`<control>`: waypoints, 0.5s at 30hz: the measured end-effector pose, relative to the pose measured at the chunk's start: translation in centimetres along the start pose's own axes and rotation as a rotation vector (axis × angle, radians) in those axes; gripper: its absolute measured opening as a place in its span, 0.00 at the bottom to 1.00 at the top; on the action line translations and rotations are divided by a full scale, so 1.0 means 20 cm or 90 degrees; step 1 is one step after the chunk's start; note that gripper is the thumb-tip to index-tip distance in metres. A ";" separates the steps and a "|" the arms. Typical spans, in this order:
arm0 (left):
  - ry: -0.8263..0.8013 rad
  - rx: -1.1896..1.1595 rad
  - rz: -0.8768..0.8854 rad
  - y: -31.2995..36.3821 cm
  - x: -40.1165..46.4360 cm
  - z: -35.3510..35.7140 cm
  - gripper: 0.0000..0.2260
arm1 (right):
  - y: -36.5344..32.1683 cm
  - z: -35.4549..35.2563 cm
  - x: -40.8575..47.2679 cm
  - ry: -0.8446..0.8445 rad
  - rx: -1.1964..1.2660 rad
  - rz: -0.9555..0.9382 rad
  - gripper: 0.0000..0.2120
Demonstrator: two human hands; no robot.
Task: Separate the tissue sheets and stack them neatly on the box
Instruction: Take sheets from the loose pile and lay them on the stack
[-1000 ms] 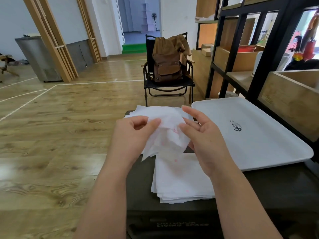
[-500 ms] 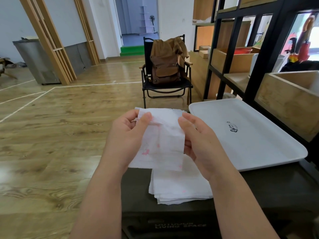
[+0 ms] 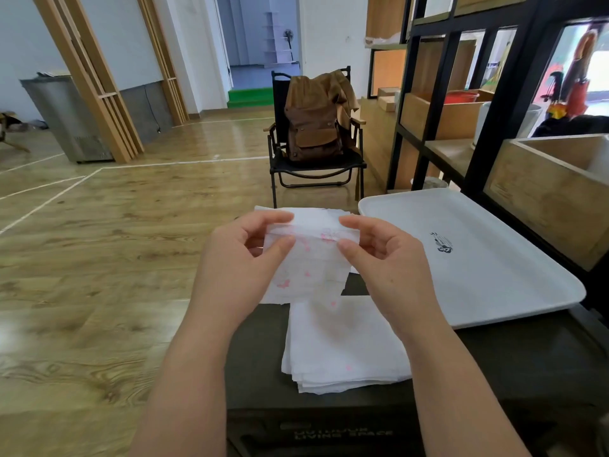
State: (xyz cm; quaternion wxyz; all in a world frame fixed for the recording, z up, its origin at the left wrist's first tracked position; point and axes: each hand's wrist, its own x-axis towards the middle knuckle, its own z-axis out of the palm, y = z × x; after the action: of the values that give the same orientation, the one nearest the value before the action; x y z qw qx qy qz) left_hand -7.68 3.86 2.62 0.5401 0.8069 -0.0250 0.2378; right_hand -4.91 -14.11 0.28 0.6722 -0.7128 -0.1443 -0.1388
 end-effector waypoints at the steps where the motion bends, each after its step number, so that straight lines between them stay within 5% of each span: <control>1: 0.007 0.035 0.008 0.00 0.00 0.00 0.14 | 0.00 0.00 0.00 -0.005 -0.044 -0.007 0.15; 11: 0.086 0.211 0.110 0.00 -0.01 0.00 0.06 | 0.02 -0.02 0.00 0.049 -0.315 -0.127 0.04; 15: 0.056 0.142 0.099 0.03 0.00 0.01 0.04 | -0.02 -0.04 0.01 0.053 -0.229 -0.096 0.05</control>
State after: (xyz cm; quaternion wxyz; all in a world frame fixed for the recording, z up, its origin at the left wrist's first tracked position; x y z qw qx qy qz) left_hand -7.88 3.49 3.06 0.4274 0.8464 -0.0370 0.3154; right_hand -4.94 -14.93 0.68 0.5272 -0.8021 -0.1421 -0.2420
